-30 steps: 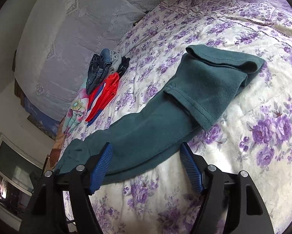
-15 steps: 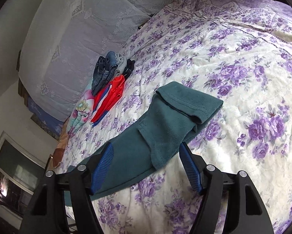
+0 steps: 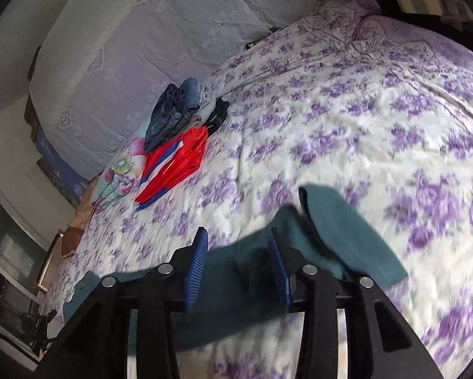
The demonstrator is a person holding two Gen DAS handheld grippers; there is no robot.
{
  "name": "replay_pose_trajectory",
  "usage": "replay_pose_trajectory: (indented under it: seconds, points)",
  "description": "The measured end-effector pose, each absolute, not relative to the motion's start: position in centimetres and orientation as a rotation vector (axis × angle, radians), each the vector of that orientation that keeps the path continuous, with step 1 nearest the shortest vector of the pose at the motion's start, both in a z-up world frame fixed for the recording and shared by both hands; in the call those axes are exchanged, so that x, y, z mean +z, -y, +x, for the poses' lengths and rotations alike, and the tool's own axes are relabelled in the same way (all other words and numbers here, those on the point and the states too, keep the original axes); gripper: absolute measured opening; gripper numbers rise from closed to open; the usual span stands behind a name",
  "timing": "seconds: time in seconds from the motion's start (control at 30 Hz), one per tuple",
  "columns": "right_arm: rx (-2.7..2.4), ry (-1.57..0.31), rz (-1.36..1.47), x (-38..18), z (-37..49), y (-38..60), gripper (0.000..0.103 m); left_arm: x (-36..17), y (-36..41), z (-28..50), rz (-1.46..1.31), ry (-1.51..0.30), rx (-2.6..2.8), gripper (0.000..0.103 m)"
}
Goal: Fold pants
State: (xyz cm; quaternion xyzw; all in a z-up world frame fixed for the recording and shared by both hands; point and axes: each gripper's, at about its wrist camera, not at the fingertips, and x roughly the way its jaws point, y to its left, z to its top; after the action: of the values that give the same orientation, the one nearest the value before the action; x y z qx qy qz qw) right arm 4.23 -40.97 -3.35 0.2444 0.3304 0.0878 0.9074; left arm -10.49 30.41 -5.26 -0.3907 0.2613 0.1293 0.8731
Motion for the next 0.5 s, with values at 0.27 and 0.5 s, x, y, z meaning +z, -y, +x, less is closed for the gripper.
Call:
replay_pose_trajectory:
  seconds: [0.27,0.5]
  points:
    - [0.097,-0.660,0.472,-3.3,-0.4,44.0,0.049,-3.9,-27.5,-8.7,-0.772,-0.543,0.151,0.090]
    - [0.294,-0.751,0.627,-5.8,-1.0,43.0,0.053,-3.9,-23.6,-5.9,-0.703,-0.552,0.075,0.090]
